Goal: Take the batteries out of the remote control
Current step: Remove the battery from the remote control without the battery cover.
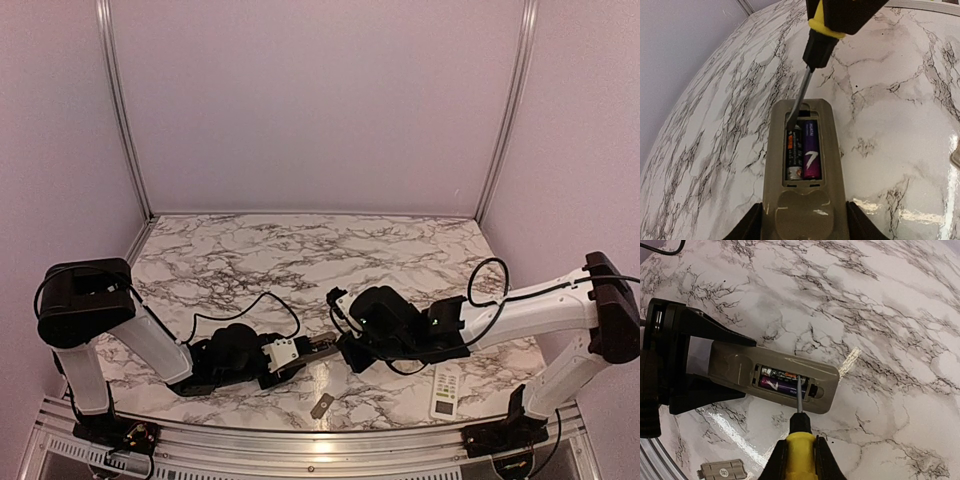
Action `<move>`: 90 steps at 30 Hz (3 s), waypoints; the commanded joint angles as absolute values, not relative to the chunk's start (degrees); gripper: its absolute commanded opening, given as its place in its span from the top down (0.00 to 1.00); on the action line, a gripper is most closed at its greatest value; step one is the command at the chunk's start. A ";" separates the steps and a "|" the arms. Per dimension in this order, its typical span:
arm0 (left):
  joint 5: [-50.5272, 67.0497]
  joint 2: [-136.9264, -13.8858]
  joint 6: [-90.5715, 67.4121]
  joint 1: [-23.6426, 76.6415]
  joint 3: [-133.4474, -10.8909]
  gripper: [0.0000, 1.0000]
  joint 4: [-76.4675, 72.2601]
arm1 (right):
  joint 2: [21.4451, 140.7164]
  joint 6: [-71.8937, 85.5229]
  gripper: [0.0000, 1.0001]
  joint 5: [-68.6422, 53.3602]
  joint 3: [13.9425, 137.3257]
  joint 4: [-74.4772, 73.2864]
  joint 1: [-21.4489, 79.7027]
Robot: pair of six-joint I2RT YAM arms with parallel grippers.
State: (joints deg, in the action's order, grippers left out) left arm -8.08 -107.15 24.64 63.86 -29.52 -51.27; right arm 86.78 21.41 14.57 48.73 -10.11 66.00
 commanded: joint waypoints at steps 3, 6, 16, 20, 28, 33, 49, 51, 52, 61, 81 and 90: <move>-5.34 -107.92 25.11 64.60 -30.61 1.00 -51.77 | 85.76 22.25 1.00 19.75 49.74 -14.82 65.48; -5.36 -108.02 25.09 64.60 -30.73 1.00 -51.77 | 86.03 22.23 1.00 19.84 49.94 -15.11 65.48; -5.36 -107.93 25.10 64.60 -30.65 1.00 -51.68 | 87.40 22.01 1.00 18.46 49.97 -14.25 65.52; -5.45 -107.84 25.07 64.60 -30.60 1.00 -51.60 | 88.76 21.86 1.00 17.14 50.05 -13.89 65.49; -5.59 -107.93 25.14 64.60 -30.63 1.00 -51.59 | 90.54 21.12 1.00 14.74 50.48 -14.27 65.53; -5.63 -107.93 25.19 64.60 -30.71 1.00 -51.51 | 90.55 21.41 1.00 14.97 50.24 -13.53 65.50; -6.41 -108.70 25.40 64.66 -31.07 1.00 -51.50 | 82.96 21.81 1.00 7.21 44.46 -5.30 64.11; -6.48 -108.67 25.38 64.67 -31.04 1.00 -51.50 | 81.83 22.20 1.00 5.55 43.10 -3.55 63.23; -6.48 -108.64 25.32 64.62 -31.05 1.00 -51.50 | 81.32 22.41 1.00 4.75 42.54 -2.82 62.86; -6.64 -108.81 25.38 64.63 -31.16 1.00 -51.36 | 80.52 22.80 1.00 2.73 42.21 -1.94 62.34; -7.38 -109.16 25.44 64.67 -31.14 1.00 -51.77 | 81.64 22.55 1.00 3.16 43.09 -2.79 62.31; -7.74 -108.77 25.92 64.67 -30.55 1.00 -52.18 | 81.44 20.00 1.00 3.15 45.81 -8.53 62.32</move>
